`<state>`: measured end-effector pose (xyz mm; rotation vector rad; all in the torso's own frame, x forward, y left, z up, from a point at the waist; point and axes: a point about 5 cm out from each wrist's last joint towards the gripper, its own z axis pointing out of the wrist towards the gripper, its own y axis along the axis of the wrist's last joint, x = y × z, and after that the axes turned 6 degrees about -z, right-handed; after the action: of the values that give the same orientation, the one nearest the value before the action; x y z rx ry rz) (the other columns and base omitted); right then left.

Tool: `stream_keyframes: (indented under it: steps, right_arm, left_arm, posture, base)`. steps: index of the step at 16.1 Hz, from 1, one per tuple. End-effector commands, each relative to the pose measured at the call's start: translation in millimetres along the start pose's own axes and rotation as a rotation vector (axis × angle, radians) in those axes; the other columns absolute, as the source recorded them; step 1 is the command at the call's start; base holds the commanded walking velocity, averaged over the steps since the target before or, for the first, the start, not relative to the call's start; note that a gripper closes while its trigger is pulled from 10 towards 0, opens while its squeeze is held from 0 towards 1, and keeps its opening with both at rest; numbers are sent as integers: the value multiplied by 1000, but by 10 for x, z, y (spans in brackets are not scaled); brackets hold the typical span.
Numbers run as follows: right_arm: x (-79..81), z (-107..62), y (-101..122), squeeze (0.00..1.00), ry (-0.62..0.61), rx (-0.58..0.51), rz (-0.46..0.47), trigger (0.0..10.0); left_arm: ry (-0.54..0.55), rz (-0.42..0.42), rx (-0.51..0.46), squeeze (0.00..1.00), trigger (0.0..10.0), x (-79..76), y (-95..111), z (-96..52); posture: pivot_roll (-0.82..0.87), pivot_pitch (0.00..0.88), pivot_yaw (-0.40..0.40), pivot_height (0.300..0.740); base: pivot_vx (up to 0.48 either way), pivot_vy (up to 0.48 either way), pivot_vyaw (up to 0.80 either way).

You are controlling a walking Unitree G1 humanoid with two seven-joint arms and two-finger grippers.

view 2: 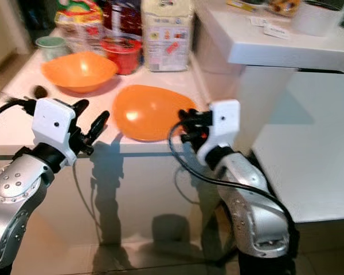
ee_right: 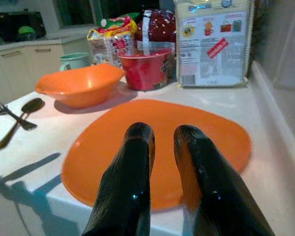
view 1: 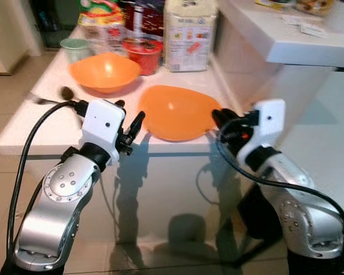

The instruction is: Setting the table

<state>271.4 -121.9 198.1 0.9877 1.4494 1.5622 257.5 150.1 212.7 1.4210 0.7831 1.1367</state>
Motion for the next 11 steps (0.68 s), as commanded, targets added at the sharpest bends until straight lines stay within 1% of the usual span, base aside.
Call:
stream_keyframes:
  steps: [1,3,4,5,6,11]
  right_arm:
    - [27,-7,29,0,3,-23,-3,10000]
    - [34,-13,16,0,2,-25,-1,10000]
    - [46,-12,7,0,4,-31,18,10000]
    - [47,-15,-4,729,-1,-35,39,10000]
    - [43,-21,-20,1000,-4,-37,67,10000]
    - [16,-15,-14,1000,-10,-43,76,10000]
  left_arm:
    - [12,16,-1,0,10000,29,1,17]
    - [15,20,-2,0,10000,37,-2,22]
    - [13,26,-5,0,10000,49,8,31]
    - [12,31,-9,0,10000,59,22,40]
    - [13,37,-13,0,10000,68,40,46]
    - [14,39,-6,0,10000,78,17,43]
  posture:
    - [39,0,-37,740]
    - [44,0,-33,740]
    - [59,0,-33,740]
    - [67,0,-38,740]
    - [70,0,-40,740]
    - [68,0,-35,740]
  base:
    - [0,480,0]
    - [0,480,-572]
    - [0,480,-800]
    - [0,480,-800]
    - [0,480,-800]
    - [0,480,-800]
